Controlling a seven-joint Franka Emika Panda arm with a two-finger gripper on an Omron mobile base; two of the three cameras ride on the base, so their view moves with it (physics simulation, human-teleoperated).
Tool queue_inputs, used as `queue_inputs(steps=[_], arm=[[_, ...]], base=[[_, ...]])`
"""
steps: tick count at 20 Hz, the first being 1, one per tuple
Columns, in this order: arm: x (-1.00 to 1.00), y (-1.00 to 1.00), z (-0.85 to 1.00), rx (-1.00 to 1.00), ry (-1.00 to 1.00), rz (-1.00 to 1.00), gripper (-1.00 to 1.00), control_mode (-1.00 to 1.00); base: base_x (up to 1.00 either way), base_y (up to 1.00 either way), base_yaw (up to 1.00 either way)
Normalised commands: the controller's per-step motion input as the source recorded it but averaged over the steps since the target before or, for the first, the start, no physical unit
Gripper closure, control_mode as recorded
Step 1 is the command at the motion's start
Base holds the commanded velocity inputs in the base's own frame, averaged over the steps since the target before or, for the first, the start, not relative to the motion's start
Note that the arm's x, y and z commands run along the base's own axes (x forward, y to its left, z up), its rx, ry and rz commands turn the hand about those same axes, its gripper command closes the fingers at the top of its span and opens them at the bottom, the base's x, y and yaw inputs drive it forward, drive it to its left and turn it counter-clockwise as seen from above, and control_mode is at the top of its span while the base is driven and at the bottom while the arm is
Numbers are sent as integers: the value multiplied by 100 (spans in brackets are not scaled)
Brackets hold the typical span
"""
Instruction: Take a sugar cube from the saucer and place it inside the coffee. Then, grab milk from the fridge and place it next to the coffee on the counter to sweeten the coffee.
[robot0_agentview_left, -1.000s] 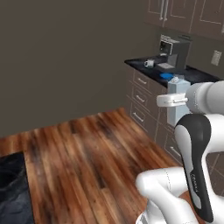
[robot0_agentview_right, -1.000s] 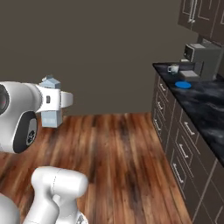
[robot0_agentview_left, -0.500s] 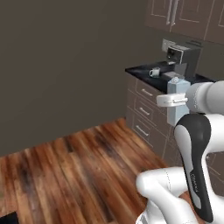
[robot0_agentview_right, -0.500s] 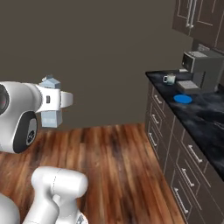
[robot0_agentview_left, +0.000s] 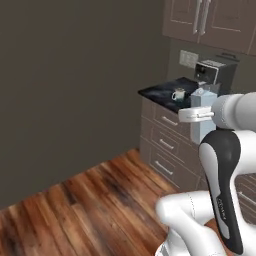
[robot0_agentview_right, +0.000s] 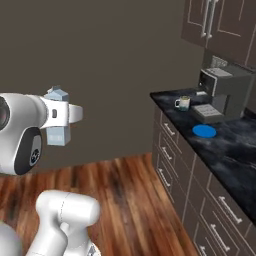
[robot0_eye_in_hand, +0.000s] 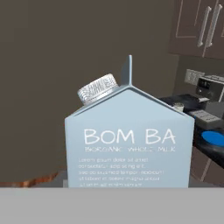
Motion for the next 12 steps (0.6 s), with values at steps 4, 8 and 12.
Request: queue_inputs(steps=[4,8,12], arm=[[0,0,0,0,0,0,100,100],[0,0,0,0,0,0,100,100],[0,0,0,0,0,0,100,100]], base=[[100,0,-34],[100,0,-38],[100,0,-41]])
